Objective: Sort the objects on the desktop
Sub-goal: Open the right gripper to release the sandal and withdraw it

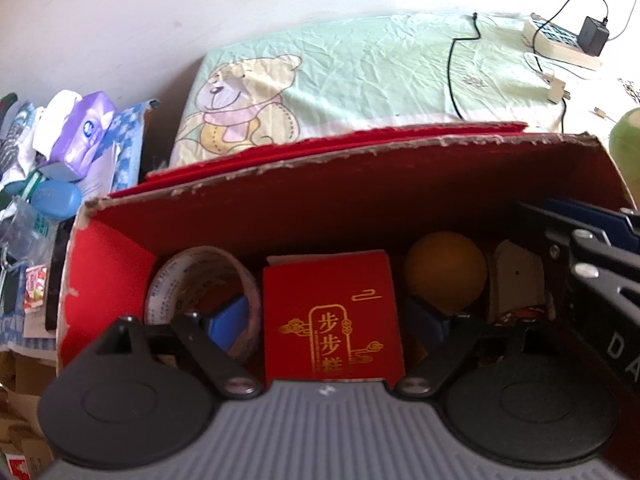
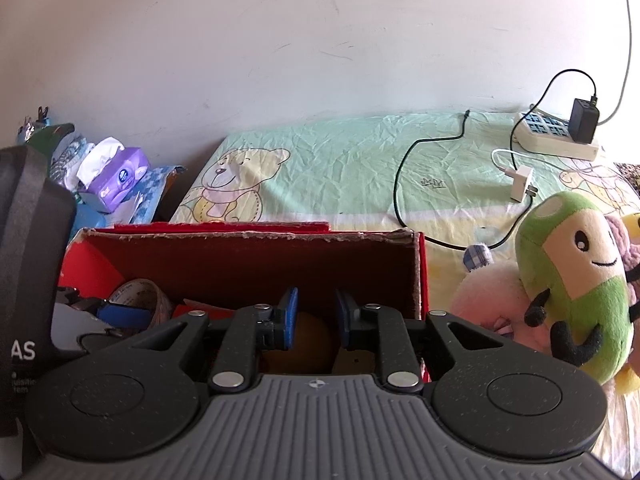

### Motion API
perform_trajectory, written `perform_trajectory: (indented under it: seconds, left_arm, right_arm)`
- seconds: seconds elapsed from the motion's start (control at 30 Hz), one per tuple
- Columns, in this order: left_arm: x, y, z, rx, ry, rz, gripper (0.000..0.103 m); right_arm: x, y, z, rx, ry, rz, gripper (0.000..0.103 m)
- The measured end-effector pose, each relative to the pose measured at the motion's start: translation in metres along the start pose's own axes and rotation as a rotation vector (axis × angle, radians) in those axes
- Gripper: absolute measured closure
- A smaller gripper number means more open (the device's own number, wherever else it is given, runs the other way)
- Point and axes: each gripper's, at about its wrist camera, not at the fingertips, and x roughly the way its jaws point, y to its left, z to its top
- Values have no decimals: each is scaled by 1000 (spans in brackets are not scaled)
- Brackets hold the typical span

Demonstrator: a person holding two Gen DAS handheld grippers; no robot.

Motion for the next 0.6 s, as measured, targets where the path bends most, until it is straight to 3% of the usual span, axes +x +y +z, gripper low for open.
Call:
perform_trajectory:
  seconds: [0.6]
  left_arm:
    - [1,-4,0,-9,-9,121,14]
  right_arm:
    - [-1,-1,0,-4,-6,39,76]
